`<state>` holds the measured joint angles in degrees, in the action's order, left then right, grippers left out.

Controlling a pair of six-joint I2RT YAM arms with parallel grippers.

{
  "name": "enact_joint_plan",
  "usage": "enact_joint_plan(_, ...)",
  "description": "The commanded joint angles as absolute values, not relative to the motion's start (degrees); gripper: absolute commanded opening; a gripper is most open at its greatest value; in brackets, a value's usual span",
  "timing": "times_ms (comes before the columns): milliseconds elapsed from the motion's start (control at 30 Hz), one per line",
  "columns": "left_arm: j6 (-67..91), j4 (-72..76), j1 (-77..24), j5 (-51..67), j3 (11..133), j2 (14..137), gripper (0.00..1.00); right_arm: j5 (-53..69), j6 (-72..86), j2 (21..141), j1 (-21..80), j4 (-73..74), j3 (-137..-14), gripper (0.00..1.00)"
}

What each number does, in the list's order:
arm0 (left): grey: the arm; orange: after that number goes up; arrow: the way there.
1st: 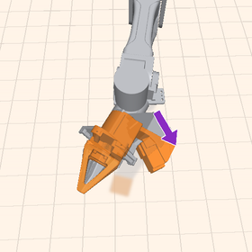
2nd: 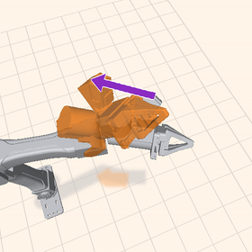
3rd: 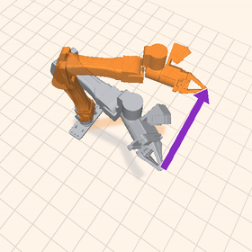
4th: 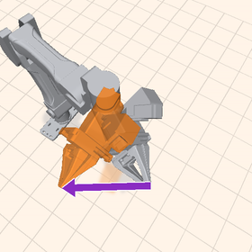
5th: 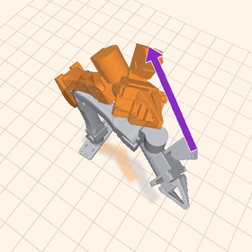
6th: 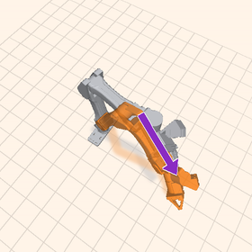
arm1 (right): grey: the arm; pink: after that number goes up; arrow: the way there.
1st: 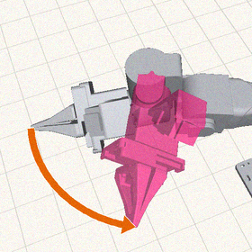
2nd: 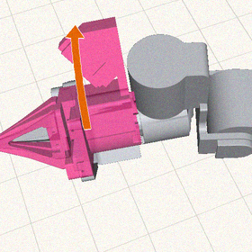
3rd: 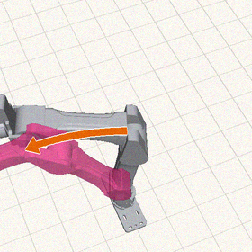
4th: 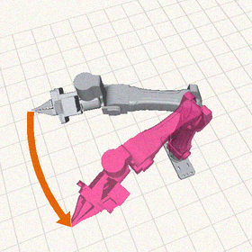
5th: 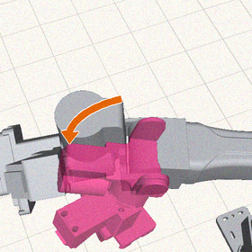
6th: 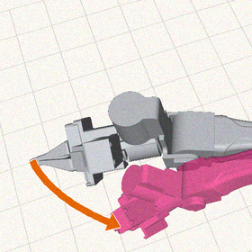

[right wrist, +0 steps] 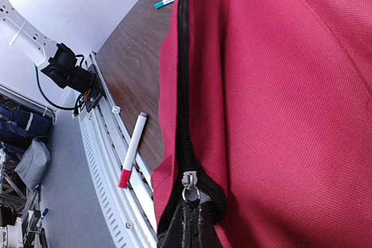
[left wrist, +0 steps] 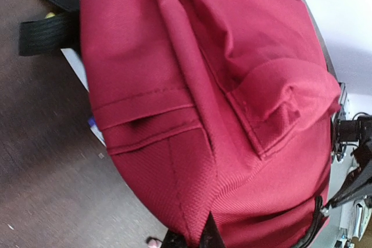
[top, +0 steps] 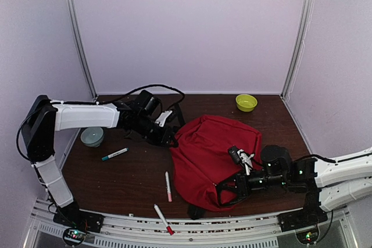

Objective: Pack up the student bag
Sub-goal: Zip the student bag into the largest pocket of the bag.

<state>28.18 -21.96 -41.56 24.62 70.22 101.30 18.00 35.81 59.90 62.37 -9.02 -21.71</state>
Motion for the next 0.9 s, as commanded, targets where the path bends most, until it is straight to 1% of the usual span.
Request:
enact_joint_plan(0, 24.56, -20.27, -37.02, 22.9, 77.43, 102.93, 0.0, 16.98, 35.58, 64.21, 62.12, -11.89, -25.53, 0.0)
enact_joint_plan(167, 20.36, -24.76, -34.73, 23.77, 84.79, 106.57, 0.0, 17.65, 35.92, 70.1, 62.11, -15.48, -30.26, 0.0)
enact_joint_plan(233, 19.61, -24.05, -34.75, 23.95, 83.83, 105.57, 0.01, 18.39, 35.95, 72.21, 62.05, -16.21, -31.93, 0.0)
enact_joint_plan(333, 18.82, -19.96, -34.76, 23.22, 77.74, 100.7, 0.15, 19.85, 36.25, 74.25, 62.13, -17.92, -32.79, 0.0)
enact_joint_plan(400, 17.84, -16.78, -34.83, 22.78, 72.24, 95.67, 0.23, 20.97, 36.3, 74.99, 62.18, -18.24, -32.88, 0.0)
enact_joint_plan(467, 16.71, -14.8, -34.85, 21.4, 67.34, 90.69, 0.34, 21.72, 36.46, 75.14, 62.24, -18.45, -32.52, 0.0)
enact_joint_plan(633, 13.39, -14.84, -35.65, 17.52, 59.98, 80.5, 0.52, 22.4, 36.69, 74.67, 62.4, -18.99, -30.91, 0.0)
enact_joint_plan(667, 12.54, -14.81, -36.73, 15.91, 58.81, 78.18, 0.57, 22.41, 36.64, 74.56, 62.44, -18.97, -30.75, 0.0)
enact_joint_plan(733, 9.23, -14.81, -40.26, 12.37, 56.95, 73.48, 0.72, 22.41, 36.74, 74.2, 62.53, -18.96, -30.64, 0.0)
enact_joint_plan(867, 1.8, -13.68, -51.36, -1.91, 55.62, 67.21, 0.96, 22.01, 36.39, 73.54, 62.49, -18.07, -30.71, 0.0)
